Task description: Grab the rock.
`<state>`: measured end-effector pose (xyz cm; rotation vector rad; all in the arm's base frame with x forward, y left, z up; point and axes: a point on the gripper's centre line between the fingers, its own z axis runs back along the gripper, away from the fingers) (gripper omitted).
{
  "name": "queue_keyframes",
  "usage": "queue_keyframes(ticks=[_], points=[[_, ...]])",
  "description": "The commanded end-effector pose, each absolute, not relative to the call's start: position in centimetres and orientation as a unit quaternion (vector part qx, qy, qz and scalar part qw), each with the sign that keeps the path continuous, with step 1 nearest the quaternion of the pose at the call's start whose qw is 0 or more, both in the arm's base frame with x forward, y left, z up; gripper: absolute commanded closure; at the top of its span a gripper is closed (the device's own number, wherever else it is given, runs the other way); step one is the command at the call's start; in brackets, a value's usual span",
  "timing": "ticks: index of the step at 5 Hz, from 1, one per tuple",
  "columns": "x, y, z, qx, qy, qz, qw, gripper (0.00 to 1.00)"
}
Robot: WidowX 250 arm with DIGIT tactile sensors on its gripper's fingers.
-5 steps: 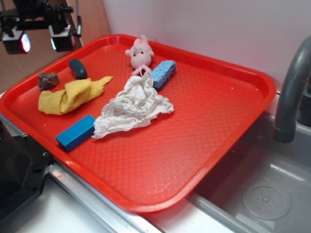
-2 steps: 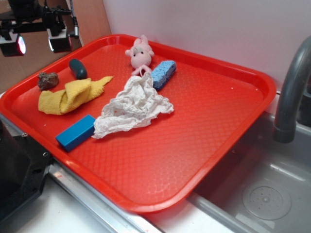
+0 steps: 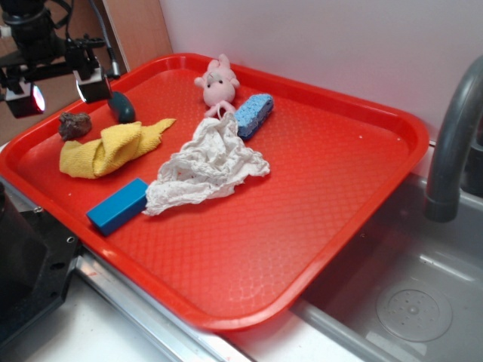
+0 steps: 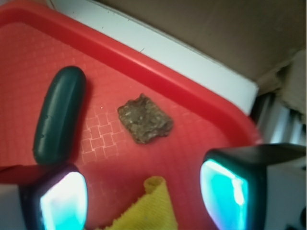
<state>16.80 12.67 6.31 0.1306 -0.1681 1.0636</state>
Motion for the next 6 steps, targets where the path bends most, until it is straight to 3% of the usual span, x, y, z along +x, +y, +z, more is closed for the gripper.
queue_keyframes(ticks=[1,3,5,6], points=[[15.6,14.8,4.3,0.07,-0.07,0.529,0.843,0.0],[15.5,16.0,3.0,0.089,-0.066,0.533,0.839,0.0],[18.0,16.9,3.3,0.1,-0.083,0.515,0.847,0.0],[18.3,17.3,3.3,0.1,-0.081,0.519,0.845,0.19]])
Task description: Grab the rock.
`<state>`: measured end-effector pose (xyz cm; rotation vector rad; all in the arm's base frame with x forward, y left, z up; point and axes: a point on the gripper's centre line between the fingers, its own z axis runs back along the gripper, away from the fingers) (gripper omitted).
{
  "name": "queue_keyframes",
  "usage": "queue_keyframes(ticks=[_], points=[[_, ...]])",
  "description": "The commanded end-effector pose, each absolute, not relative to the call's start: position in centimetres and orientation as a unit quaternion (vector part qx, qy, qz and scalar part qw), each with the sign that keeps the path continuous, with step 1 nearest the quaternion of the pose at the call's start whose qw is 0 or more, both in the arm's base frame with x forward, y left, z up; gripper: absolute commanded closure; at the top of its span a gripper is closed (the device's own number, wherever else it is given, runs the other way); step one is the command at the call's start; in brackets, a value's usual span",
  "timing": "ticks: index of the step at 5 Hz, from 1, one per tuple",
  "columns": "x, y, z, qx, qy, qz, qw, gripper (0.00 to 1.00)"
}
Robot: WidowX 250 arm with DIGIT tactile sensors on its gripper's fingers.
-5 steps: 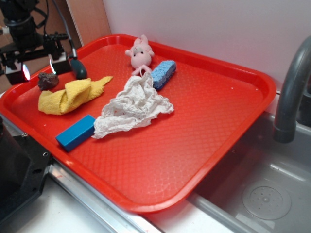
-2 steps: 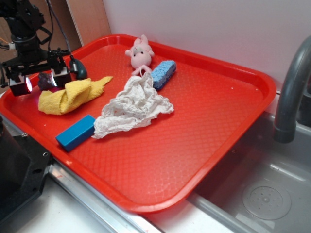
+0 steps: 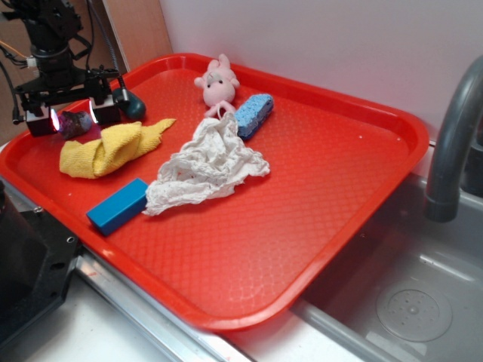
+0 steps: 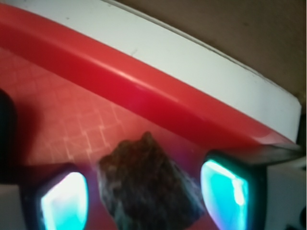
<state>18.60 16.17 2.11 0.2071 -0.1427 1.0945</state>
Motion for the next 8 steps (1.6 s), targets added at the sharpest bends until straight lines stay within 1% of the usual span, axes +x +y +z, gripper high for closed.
queue_keyframes(ticks=[1,2,3,4,5,6,7,8], points=[[19.7,17.1,4.2,0.095,-0.083,0.52,0.845,1.0],[21.2,14.6,7.8,0.065,-0.088,0.463,0.879,1.0],[21.2,10.2,12.8,0.053,-0.11,0.384,0.915,1.0],[16.6,7.2,17.7,0.049,-0.129,0.281,0.95,1.0],[15.1,3.9,22.4,0.026,-0.11,0.206,0.972,1.0],[13.4,0.7,24.5,0.008,-0.1,0.146,0.984,1.0],[11.7,-0.8,25.7,-0.011,-0.1,0.116,0.988,1.0],[15.4,-0.1,24.9,-0.012,-0.091,0.115,0.989,1.0]])
